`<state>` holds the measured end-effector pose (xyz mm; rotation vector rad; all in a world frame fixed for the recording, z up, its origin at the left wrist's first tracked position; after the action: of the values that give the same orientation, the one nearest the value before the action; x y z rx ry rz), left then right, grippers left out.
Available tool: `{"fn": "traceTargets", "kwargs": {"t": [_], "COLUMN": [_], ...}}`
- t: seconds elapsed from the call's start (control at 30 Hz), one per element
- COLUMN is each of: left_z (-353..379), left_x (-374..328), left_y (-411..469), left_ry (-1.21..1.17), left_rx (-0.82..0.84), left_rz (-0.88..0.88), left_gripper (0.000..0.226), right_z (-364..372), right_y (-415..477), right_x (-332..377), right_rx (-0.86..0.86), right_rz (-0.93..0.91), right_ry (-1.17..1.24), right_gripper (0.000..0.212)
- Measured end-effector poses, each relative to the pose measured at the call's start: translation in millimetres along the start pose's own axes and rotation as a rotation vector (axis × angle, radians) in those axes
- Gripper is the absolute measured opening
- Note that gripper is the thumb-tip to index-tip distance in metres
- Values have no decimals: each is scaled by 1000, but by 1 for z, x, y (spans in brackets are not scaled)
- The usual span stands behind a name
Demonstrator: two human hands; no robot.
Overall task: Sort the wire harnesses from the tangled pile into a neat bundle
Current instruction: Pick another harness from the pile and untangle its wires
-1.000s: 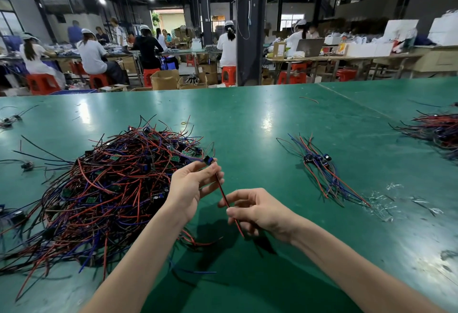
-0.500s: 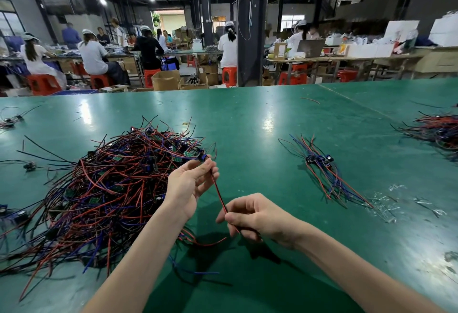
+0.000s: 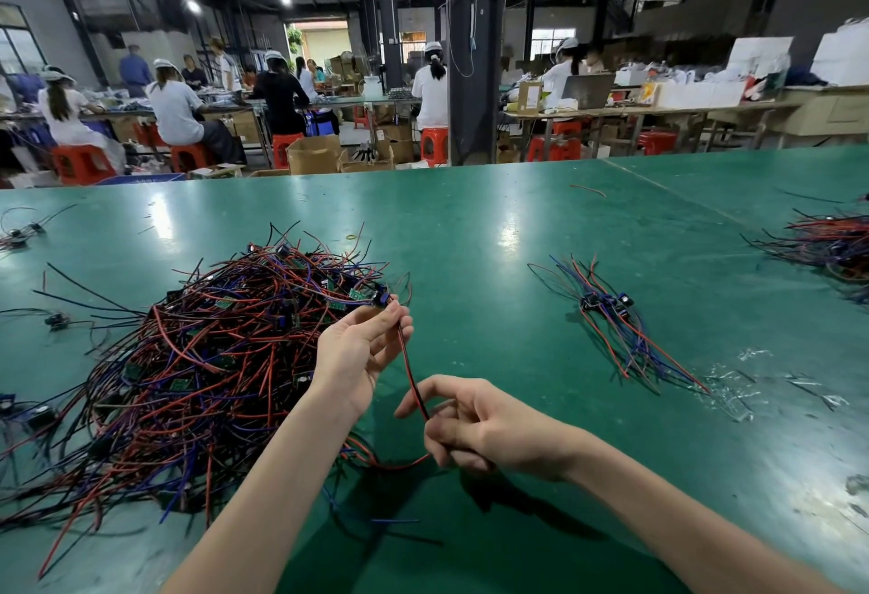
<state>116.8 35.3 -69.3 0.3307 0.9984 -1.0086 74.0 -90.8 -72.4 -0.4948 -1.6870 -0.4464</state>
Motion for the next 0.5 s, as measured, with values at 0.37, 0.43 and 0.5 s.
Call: {"fn": "traceTargets", "kwargs": {"t": [0.37,0.43,0.5], "left_z": [-2,-3,-1], "left_x": [-1,-1,-1], "left_y": [0,0,-1], "left_ry": [5,17,25], "left_rx": [-12,-21,-20], "left_rz": [3,14,29], "left_gripper": [15,9,7], "right_z": [-3,-5,-8], "right_y": [0,0,-1], "right_x": [-2,-10,-19], "right_rx": [1,-20,-52], "right_rz": [49,118,190], "right_ry": [1,-13,-22], "right_gripper": [28,24,21]}}
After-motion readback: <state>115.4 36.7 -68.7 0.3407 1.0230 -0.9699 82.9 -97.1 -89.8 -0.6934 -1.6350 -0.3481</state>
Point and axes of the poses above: each hand's wrist, its own y-axis towards the middle knuckle, its own z-axis out of the palm, x = y × z, the point moved 10 cm from there along y, towards the middle knuckle, and after that the axes turned 8 degrees about -x, right-handed, at the moved point
